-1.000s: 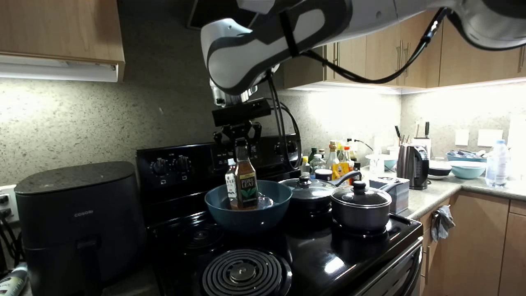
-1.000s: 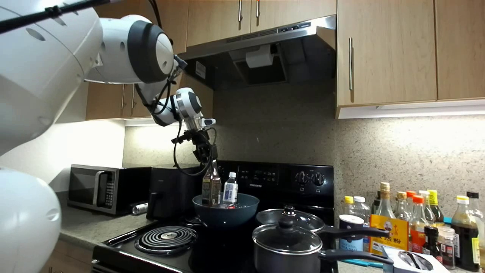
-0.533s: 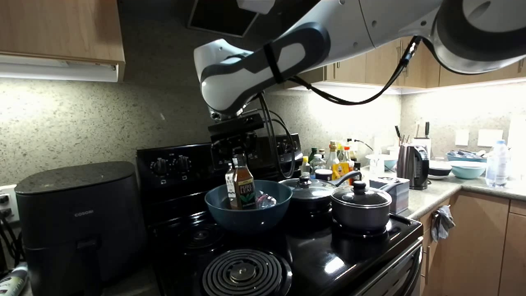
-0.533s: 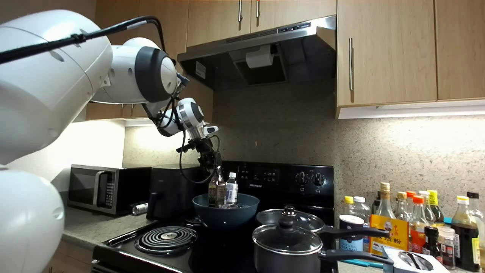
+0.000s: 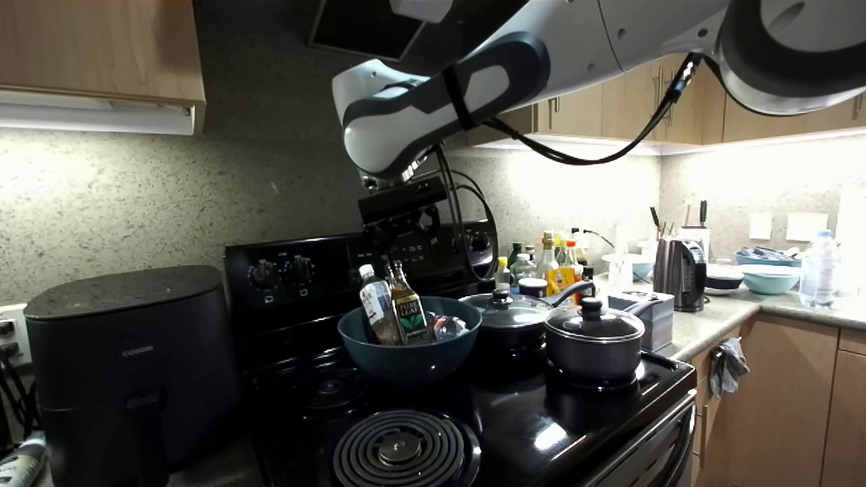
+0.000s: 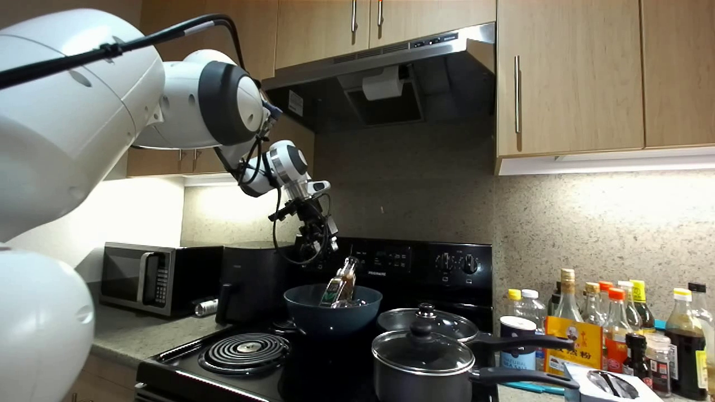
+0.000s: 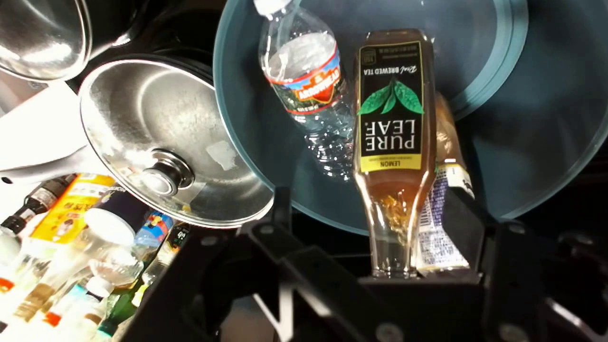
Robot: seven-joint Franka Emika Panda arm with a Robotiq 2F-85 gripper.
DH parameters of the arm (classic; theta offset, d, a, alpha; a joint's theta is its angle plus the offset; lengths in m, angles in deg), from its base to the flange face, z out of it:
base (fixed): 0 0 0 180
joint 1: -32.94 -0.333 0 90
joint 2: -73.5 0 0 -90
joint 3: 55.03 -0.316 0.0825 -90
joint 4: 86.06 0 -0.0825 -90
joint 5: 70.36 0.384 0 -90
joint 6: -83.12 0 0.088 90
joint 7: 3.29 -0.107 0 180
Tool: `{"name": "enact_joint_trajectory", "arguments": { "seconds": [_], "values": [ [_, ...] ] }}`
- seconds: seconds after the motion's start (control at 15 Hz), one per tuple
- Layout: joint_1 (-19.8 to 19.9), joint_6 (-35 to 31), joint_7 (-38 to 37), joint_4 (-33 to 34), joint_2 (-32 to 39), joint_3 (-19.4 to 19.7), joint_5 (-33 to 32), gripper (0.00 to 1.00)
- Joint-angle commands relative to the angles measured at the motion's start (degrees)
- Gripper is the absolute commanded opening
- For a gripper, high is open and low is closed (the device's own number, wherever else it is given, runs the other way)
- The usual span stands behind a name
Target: Put the bottles on the stove into the blue bowl
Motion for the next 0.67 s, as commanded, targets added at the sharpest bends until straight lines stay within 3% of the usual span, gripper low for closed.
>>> {"name": "enact_joint_trajectory", "arguments": {
  "seconds": [0.0,0.27,0.33,0.6],
  "values": [
    [0.3,0.5,-1.2,-3.7,-4.7,0.2,0.8,1.0],
    [-0.1,4.3,-2.3,-7.0,-9.6,0.4,1.4,1.0],
    [0.0,2.9,-0.5,-1.7,-4.8,0.5,0.3,1.0],
    [0.0,4.2,-0.9,-4.2,-7.7,0.4,0.5,1.0]
  ]
}}
